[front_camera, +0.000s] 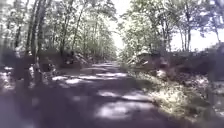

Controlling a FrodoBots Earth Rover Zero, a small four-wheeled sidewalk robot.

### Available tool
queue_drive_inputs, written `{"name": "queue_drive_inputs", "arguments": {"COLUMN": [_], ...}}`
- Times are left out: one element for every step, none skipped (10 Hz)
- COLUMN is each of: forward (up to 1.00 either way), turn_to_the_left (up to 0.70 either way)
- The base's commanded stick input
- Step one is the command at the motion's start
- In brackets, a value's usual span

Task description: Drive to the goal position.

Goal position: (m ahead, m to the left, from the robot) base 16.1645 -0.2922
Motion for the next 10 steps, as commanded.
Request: {"name": "queue_drive_inputs", "arguments": {"forward": [0.45, 0.45, 0.45, 0.45, 0.45, 0.45, 0.45, 0.45, 0.45, 0.45], "turn_to_the_left": [0.00, -0.11, -0.22, -0.18, 0.00, 0.00, 0.06, 0.15, 0.24, 0.27]}}
